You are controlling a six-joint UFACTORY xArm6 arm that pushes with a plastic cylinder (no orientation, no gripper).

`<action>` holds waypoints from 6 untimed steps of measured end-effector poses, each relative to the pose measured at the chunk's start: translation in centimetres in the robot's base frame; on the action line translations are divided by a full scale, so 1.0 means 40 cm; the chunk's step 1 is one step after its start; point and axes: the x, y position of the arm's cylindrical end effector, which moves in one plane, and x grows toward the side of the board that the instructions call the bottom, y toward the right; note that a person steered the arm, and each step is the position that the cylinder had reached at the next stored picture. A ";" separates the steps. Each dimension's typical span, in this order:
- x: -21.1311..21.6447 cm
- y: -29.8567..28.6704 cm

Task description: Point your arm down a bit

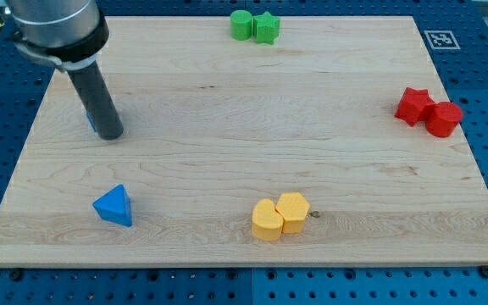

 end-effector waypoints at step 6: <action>0.393 0.107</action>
